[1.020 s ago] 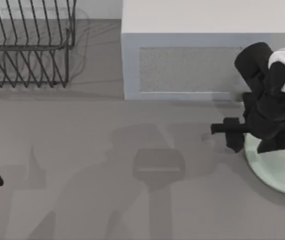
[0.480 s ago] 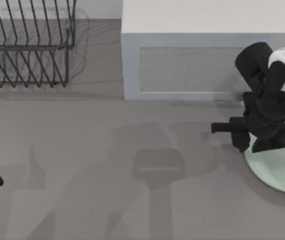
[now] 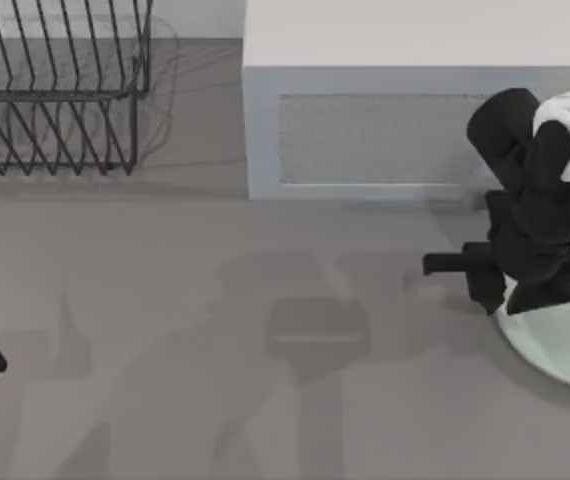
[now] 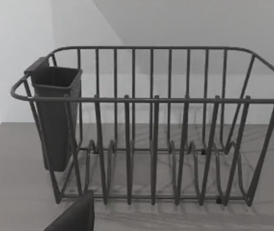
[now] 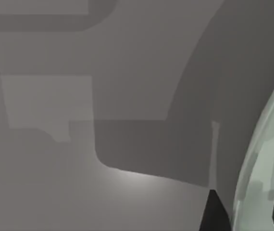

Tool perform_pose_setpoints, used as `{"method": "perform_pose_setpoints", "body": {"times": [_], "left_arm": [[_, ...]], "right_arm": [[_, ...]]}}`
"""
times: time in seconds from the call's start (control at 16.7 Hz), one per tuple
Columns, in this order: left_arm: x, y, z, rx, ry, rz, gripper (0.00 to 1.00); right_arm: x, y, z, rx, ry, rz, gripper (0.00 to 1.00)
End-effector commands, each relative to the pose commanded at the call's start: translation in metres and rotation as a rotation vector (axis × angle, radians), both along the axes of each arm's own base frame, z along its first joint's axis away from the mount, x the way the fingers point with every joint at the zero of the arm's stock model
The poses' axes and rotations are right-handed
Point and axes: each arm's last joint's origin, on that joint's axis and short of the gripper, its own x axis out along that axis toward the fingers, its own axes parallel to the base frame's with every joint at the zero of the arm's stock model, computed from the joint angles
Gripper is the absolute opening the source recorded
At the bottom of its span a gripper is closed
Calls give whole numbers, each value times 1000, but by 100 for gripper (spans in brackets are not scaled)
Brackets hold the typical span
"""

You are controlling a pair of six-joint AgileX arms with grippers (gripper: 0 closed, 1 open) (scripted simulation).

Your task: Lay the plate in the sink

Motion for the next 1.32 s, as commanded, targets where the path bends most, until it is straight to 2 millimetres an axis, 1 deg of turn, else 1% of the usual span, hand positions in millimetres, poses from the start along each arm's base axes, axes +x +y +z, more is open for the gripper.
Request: {"method": "perform_pose_setpoints", "body": {"times": [0.18, 0.3, 0.42, 0.6, 0.78, 1.02, 1.2, 1.32], "left_arm": [[0, 0, 0, 0, 0, 0, 100], [0, 0, 0, 0, 0, 0, 100], [0, 0, 0, 0, 0, 0, 100], [0, 0, 0, 0, 0, 0, 100], [0, 0, 0, 0, 0, 0, 100], [0, 0, 0, 0, 0, 0, 100], [0, 0, 0, 0, 0, 0, 100], [0, 0, 0, 0, 0, 0, 100]], "right_arm": [[-9, 10, 15, -30, 66, 31, 0], [-11, 18, 34, -45, 96, 52, 0], [-10, 25, 59, -54, 112, 69, 0], [-5, 31, 105, -52, 108, 77, 0], [3, 27, 153, -36, 76, 63, 0], [8, 12, 208, -8, 13, 23, 0], [8, 1, 236, 12, -28, -3, 0], [8, -4, 245, 19, -43, -12, 0]]}}
